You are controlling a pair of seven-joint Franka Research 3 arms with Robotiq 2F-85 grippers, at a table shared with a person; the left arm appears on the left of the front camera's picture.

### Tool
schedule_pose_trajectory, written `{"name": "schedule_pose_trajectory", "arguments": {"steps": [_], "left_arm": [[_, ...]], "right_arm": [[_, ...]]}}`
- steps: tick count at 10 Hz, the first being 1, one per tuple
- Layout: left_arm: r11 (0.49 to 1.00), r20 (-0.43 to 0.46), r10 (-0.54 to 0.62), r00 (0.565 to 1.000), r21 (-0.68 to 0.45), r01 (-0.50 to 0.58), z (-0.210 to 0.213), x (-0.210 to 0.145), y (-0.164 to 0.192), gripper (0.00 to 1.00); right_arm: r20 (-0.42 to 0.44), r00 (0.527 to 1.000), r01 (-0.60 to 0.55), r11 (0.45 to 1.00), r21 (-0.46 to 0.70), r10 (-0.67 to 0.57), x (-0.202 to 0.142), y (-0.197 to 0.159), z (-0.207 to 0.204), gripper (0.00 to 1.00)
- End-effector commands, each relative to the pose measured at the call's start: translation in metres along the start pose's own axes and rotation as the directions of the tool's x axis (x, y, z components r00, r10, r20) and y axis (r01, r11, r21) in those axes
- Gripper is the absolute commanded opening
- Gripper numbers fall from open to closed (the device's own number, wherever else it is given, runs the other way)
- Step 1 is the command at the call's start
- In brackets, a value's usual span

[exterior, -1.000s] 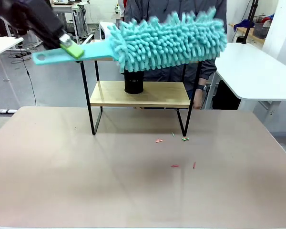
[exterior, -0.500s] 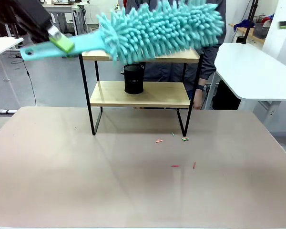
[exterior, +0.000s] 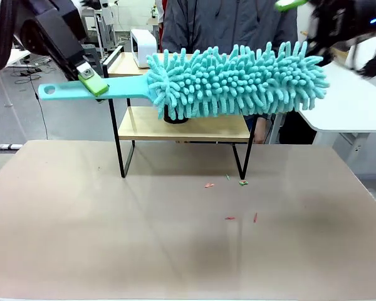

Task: Clean the shelf.
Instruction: Hand the Duster back to the human.

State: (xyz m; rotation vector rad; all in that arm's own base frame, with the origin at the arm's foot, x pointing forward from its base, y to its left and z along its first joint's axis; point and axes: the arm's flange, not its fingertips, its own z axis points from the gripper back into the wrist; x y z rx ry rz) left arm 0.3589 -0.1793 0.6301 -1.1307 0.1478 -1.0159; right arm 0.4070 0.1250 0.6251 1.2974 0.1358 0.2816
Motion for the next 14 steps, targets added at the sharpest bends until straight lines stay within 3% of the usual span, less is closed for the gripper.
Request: {"name": "schedule_pose_trajectory", "arguments": {"steps": [1,2,4,6,11,12,13,14], "left_arm": [[0.999,-0.054,-0.047,0.997,-0.018,0.046,0.006,0.001,-0.004,0.12],[0.999,-0.061,-0.033,0.998,-0.009,0.032,0.006,0.0,-0.001,0.12],[0.999,-0.084,-0.026,0.996,-0.04,0.022,0.003,0.003,0.005,0.12],[0.99,-0.108,-0.066,0.992,-0.127,0.052,0.004,0.006,0.008,0.12],[0.988,-0.106,-0.052,0.993,-0.148,0.036,0.002,0.012,0.013,0.12],[0.988,-0.106,-0.051,0.993,-0.15,0.035,0.002,0.012,0.013,0.12],[0.988,-0.105,-0.051,0.993,-0.149,0.035,0.003,0.011,0.013,0.12],[0.988,-0.103,-0.052,0.993,-0.148,0.036,0.003,0.012,0.013,0.12]], "right_arm": [[-0.205,0.979,-0.019,0.998,-0.057,0.007,0.003,0.003,-0.013,1.0],[-0.293,0.956,-0.032,0.999,-0.016,0.026,-0.002,0.004,-0.024,1.0],[-0.444,0.892,-0.123,0.991,-0.048,0.089,-0.019,0.006,-0.042,1.0],[-0.518,0.846,-0.163,0.986,-0.031,0.123,-0.025,0.001,-0.049,1.0],[-0.522,0.841,-0.195,0.98,-0.044,0.144,-0.03,-0.002,-0.056,1.0],[-0.526,0.841,-0.189,0.98,-0.058,0.131,-0.03,-0.002,-0.055,0.43],[-0.527,0.841,-0.183,0.981,-0.062,0.123,-0.03,-0.002,-0.055,0.42],[-0.525,0.842,-0.183,0.981,-0.062,0.124,-0.031,-0.003,-0.055,0.0]]}}
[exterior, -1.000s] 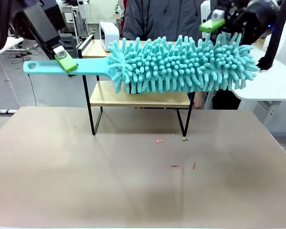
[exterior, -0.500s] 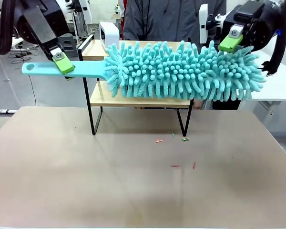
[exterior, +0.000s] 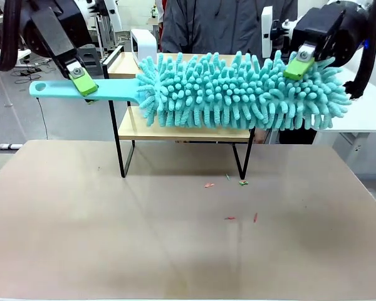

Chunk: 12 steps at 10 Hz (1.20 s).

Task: Clean the shelf.
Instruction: Hand the Duster back to the human.

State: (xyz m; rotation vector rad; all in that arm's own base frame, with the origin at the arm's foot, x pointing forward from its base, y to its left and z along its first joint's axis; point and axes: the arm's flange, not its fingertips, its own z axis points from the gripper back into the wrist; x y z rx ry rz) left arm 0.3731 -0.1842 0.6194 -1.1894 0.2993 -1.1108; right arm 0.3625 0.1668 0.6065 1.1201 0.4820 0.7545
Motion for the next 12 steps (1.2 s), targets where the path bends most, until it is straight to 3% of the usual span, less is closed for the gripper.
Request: {"name": "schedule_pose_trajectory", "arguments": {"steps": [1,2,3,5,9,10,11,12], "left_arm": [[1.0,0.015,-0.019,1.0,-0.018,0.019,0.004,0.004,-0.004,0.12],[1.0,0.016,-0.014,1.0,-0.021,0.014,0.004,0.004,-0.003,0.12],[1.0,0.015,-0.015,1.0,-0.022,0.016,0.003,0.004,-0.004,0.12],[1.0,0.008,-0.016,1.0,-0.026,0.016,0.003,0.005,-0.003,0.12],[0.999,0.02,-0.017,1.0,-0.035,0.018,0.002,0.007,-0.002,0.12],[1.0,0.084,-0.022,0.996,-0.012,0.024,0.008,0.008,-0.003,0.7],[0.999,0.183,-0.05,0.982,-0.001,0.051,0.019,0.002,-0.01,0.7],[0.996,0.337,-0.088,0.937,0.028,0.084,0.037,-0.012,-0.018,1.0]], "right_arm": [[-0.007,1.0,-0.01,1.0,-0.023,0.009,0.001,-0.001,0.001,0.0],[-0.006,1.0,-0.01,1.0,-0.024,0.01,0.001,0.0,0.001,0.0],[-0.006,1.0,-0.01,1.0,-0.024,0.01,0.001,0.001,0.001,0.14],[0.002,1.0,-0.017,0.999,-0.033,0.017,0.001,0.0,0.001,0.0],[-0.003,1.0,-0.02,1.0,-0.023,0.019,-0.003,-0.002,0.002,0.0],[-0.002,1.0,-0.021,1.0,-0.018,0.021,-0.005,-0.002,0.004,0.0],[0.009,1.0,-0.023,1.0,-0.013,0.023,-0.009,-0.002,0.009,0.0],[0.038,0.999,-0.024,1.0,-0.012,0.024,-0.016,-0.002,0.017,0.0]]}}
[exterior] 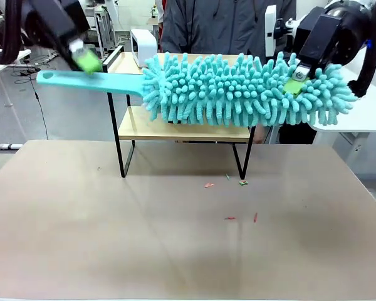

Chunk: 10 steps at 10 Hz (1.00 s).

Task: Clean the shelf.
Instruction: Hand the Duster back to the human.

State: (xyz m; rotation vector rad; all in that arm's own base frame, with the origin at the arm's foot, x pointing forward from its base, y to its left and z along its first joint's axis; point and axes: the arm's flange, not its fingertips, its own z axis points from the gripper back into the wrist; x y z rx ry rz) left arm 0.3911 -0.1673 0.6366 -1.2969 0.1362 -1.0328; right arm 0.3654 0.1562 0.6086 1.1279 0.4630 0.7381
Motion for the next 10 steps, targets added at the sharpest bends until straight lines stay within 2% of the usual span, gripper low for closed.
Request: {"name": "schedule_pose_trajectory", "arguments": {"steps": [1,2,3,4,5,6,7,8,9,10], "left_arm": [[0.998,0.309,-0.056,0.949,0.019,0.052,0.034,-0.029,-0.02,0.74],[0.998,0.493,-0.06,0.868,0.03,0.052,0.06,-0.059,-0.021,1.0],[0.998,0.689,-0.065,0.722,0.05,0.042,0.082,-0.086,-0.018,1.0],[0.997,0.86,-0.068,0.506,0.081,-0.003,0.099,-0.115,-0.01,1.0],[0.982,0.954,-0.067,0.293,0.115,-0.15,0.111,-0.138,0.006,1.0],[0.968,0.991,-0.058,0.121,0.085,-0.236,0.119,-0.156,0.027,1.0],[0.952,0.997,-0.054,0.049,0.066,-0.3,0.122,-0.164,0.045,1.0],[0.951,0.999,-0.033,-0.003,0.031,-0.307,0.124,-0.167,0.065,1.0],[0.932,0.998,-0.038,-0.051,0.017,-0.362,0.125,-0.167,0.083,1.0],[0.929,0.998,-0.02,-0.067,-0.006,-0.371,0.123,-0.164,0.099,1.0]], "right_arm": [[0.049,0.998,-0.026,1.0,-0.007,0.026,-0.019,0.0,0.018,0.0],[0.109,0.994,-0.03,1.0,-0.004,0.03,-0.033,0.002,0.034,0.0],[0.179,0.983,-0.047,0.999,0.001,0.046,-0.05,0.007,0.05,0.0],[0.304,0.951,-0.069,0.998,0.004,0.064,-0.072,0.016,0.069,0.0],[0.468,0.88,-0.102,0.994,0.034,0.074,-0.099,0.026,0.09,0.0],[0.668,0.743,-0.106,0.992,0.065,0.036,-0.133,0.032,0.109,0.0],[0.796,0.605,-0.124,0.989,0.078,0.012,-0.16,0.031,0.119,0.0],[0.88,0.474,-0.114,0.988,0.1,-0.035,-0.182,0.02,0.124,0.0],[0.921,0.369,-0.041,0.988,0.149,-0.124,-0.194,0.003,0.125,0.0],[0.936,0.27,0.055,0.974,0.219,-0.225,-0.198,-0.021,0.124,0.0]]}}
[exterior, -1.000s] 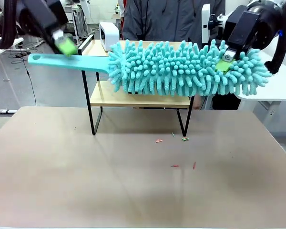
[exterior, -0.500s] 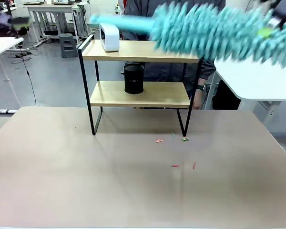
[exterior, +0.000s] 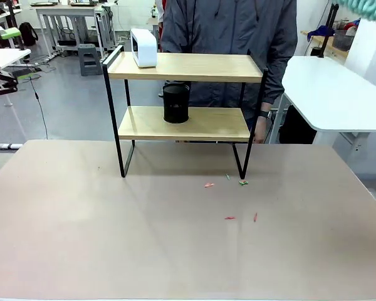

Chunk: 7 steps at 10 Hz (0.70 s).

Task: Clean the shelf.
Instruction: Hand the Duster back to the human.

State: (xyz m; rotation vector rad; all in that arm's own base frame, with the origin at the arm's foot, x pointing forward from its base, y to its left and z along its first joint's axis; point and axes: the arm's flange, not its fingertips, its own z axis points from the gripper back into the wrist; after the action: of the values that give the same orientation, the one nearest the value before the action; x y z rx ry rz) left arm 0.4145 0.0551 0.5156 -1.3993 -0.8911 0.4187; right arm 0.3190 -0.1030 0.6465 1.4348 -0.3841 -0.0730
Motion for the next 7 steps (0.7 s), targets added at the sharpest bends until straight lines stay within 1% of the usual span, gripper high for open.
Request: {"name": "schedule_pose_trajectory", "arguments": {"steps": [1,2,3,4,5,6,7], "left_arm": [[0.999,0.058,-0.02,0.998,-0.029,0.022,-0.039,-0.014,0.002,1.0],[1.0,0.04,-0.012,0.999,-0.024,0.013,-0.045,-0.015,0.007,1.0],[0.999,-0.032,0.004,0.999,-0.044,-0.005,-0.05,-0.016,0.009,1.0],[1.0,0.052,0.026,0.998,0.009,-0.026,-0.031,-0.016,0.006,1.0],[1.0,0.052,0.026,0.998,0.009,-0.026,-0.031,-0.016,0.006,1.0],[1.0,0.052,0.026,0.998,0.009,-0.026,-0.031,-0.016,0.006,1.0],[1.0,0.052,0.026,0.998,0.009,-0.026,-0.031,-0.016,0.006,1.0]], "right_arm": [[0.208,0.962,0.185,0.983,-0.015,-0.178,-0.01,-0.04,-0.03,0.0],[0.263,0.93,0.281,0.958,-0.058,-0.257,-0.007,-0.068,-0.028,0.0],[0.295,0.903,0.349,0.934,-0.08,-0.312,-0.005,-0.094,-0.028,0.0],[0.292,0.885,0.403,0.91,-0.095,-0.362,-0.002,-0.124,-0.029,0.0],[0.275,0.87,0.454,0.882,-0.126,-0.409,0.002,-0.16,-0.033,0.0],[0.284,0.859,0.477,0.868,-0.139,-0.427,0.005,-0.184,-0.034,0.0],[0.291,0.888,0.406,0.904,-0.134,-0.356,-0.009,-0.151,-0.029,0.0]]}}
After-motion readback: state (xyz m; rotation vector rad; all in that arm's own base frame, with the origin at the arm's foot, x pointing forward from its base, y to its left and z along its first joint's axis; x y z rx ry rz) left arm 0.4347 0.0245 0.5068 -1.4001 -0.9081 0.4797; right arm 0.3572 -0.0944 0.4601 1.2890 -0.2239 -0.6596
